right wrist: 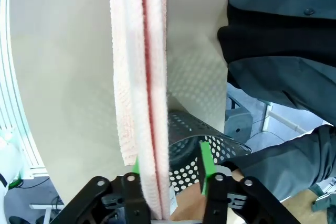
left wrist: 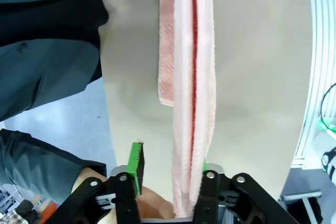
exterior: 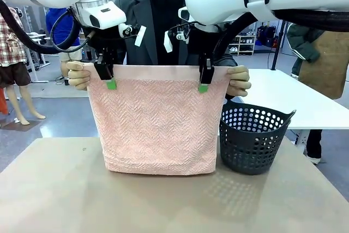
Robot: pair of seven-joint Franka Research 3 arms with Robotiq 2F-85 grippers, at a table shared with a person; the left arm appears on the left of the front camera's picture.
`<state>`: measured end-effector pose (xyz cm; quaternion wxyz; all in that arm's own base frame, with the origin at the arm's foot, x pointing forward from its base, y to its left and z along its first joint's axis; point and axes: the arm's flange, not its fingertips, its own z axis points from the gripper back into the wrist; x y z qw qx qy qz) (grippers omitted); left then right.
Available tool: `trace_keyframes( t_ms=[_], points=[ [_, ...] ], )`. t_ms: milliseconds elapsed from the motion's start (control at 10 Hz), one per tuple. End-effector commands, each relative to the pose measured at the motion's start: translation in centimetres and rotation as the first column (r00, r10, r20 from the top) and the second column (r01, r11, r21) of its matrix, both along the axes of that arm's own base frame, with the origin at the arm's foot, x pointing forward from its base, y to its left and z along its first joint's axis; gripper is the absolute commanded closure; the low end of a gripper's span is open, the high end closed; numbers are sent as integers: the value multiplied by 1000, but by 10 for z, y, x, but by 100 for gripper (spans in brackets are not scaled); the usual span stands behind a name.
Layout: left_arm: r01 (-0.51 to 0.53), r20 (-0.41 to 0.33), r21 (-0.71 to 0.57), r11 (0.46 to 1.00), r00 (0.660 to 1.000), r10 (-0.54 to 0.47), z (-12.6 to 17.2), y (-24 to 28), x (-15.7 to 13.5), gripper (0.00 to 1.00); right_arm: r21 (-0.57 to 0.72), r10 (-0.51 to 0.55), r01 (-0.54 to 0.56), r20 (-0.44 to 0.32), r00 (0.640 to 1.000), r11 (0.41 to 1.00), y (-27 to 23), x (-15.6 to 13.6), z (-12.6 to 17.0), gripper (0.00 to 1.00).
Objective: Fold the towel.
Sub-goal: Release the end of the 100 cm Hotel Towel you were holding and grab the top end of the folded side.
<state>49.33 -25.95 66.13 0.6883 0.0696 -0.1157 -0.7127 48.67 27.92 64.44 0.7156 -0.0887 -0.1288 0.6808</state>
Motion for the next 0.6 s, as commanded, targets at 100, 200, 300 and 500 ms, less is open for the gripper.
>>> trace_keyframes(
  t_ms=[100, 200, 300, 500],
  points=[
    [17, 1, -35, 999, 1000, -17, -5, 5, -4, 100, 0, -19, 19, -3, 1000, 1000, -2, -1, 3, 100],
    [18, 0, -36, 999, 1000, -18, -5, 6, -5, 100, 1, -23, 23, -2, 1000, 1000, -3, 0, 4, 100],
    [16, 0, -37, 999, 1000, -16, -4, 7, -5, 100, 2, -24, 24, -1, 1000, 1000, -2, -1, 6, 100],
    [16, -3, -34, 999, 1000, -16, -3, 7, -5, 100, 0, -27, 27, 0, 1000, 1000, -2, -1, 8, 100]
  ],
)
